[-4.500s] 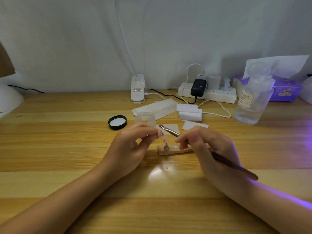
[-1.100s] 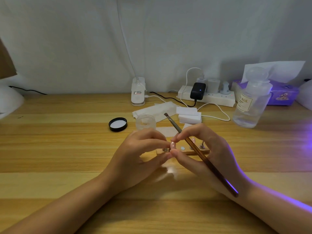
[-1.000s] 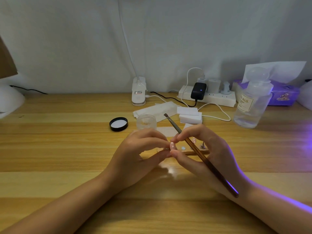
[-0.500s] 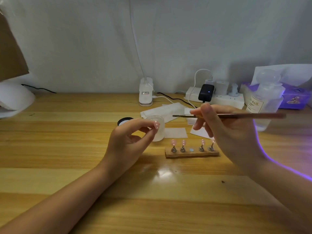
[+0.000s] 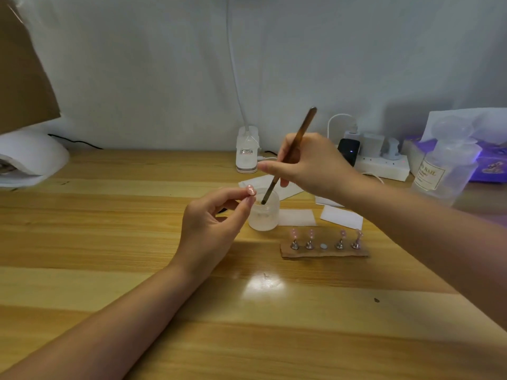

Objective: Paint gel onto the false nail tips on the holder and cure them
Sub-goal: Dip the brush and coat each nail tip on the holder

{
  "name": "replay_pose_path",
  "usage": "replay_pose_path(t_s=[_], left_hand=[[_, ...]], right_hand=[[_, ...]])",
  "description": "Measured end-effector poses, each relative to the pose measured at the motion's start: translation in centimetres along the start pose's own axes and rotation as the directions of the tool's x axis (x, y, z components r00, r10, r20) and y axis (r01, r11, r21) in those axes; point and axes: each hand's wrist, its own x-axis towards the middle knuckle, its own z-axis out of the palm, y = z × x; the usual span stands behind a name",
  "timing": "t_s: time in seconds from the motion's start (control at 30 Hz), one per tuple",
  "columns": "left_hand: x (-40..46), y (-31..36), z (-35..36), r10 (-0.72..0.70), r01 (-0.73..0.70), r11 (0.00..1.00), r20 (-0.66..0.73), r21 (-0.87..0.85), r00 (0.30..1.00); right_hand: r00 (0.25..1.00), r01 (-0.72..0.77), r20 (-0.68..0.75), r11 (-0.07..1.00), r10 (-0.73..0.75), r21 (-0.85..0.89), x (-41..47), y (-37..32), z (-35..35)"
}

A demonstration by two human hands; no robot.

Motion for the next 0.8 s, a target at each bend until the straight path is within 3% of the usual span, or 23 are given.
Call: replay_pose_path(t_s=[0.17,0.33,0.8], left_hand=[[-0.1,-0.1,0.0,-0.008,0.008,1.0,0.011,0.018,1.0],[-0.1,0.0,0.0,-0.005,0.003,0.998,0.035,0.059,0.999],[-0.1,0.0,0.0,-0.025,0.024,0.999,0.028,0.043,0.999]], right_hand=[[0.982,-0.073,0.164,0.988,0.095,-0.136,1.3,0.3,0.7],[0.95,-0.144,0.259,0.979,0.177,-0.143,1.9,0.5,0.7],[0.938,-0.2,0.273,0.977,0.212,-0.071,2.3,0.3,1.5]])
